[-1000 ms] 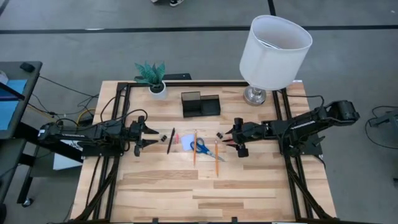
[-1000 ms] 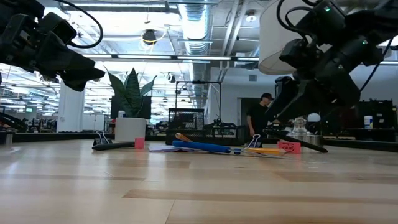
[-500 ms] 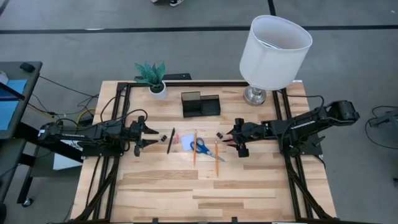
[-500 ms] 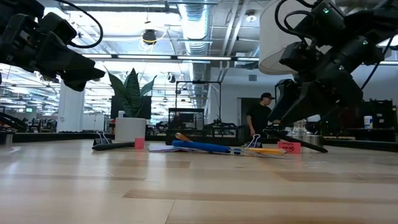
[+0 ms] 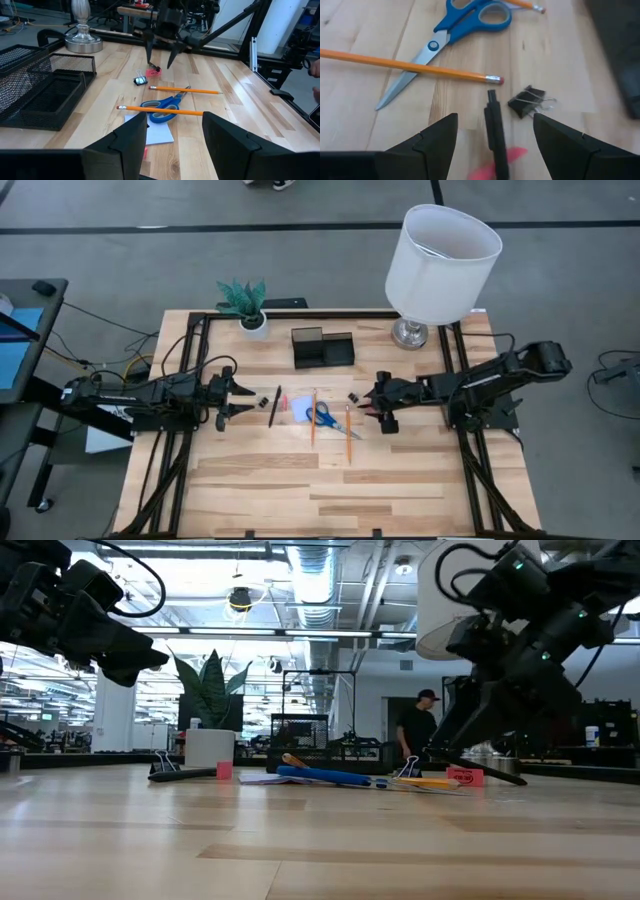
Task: Pick and place office supplies into organizer
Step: Put the right pen into the desk organizer
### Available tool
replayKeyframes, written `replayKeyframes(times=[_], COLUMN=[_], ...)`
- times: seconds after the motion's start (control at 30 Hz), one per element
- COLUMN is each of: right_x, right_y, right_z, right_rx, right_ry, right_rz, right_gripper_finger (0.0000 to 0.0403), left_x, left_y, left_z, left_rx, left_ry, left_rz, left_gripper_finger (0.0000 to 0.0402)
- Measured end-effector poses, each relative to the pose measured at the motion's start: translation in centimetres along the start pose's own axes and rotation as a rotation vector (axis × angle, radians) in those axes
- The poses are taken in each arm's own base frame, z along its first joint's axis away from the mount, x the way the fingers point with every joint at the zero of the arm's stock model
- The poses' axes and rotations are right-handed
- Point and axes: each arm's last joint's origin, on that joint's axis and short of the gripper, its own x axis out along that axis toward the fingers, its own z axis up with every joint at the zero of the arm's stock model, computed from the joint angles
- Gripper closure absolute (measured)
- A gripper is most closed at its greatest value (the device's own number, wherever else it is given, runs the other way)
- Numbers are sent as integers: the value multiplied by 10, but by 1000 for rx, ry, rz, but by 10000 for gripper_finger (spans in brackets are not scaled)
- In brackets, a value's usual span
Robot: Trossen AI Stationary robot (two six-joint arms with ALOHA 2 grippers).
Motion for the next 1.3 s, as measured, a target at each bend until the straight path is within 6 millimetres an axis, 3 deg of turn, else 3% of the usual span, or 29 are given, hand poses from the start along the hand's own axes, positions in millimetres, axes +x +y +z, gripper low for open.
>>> replayKeyframes(times=[0.3, 0.7, 1.3], right_x=[16, 15, 15], right_y=[5, -6, -5], right_z=[16, 13, 13], right_rx=[-68, -42, -32], right_ry=[63, 99, 98], right_rz=[41, 26, 31], right_gripper_finger=[148, 148, 148], left_x=[0, 0, 0], left_y=[0, 0, 0], left_z=[0, 0, 0], left_rx=[0, 0, 0], left_ry=[0, 0, -1], left_rz=[0, 0, 0], left_gripper_finger=[218, 218, 218])
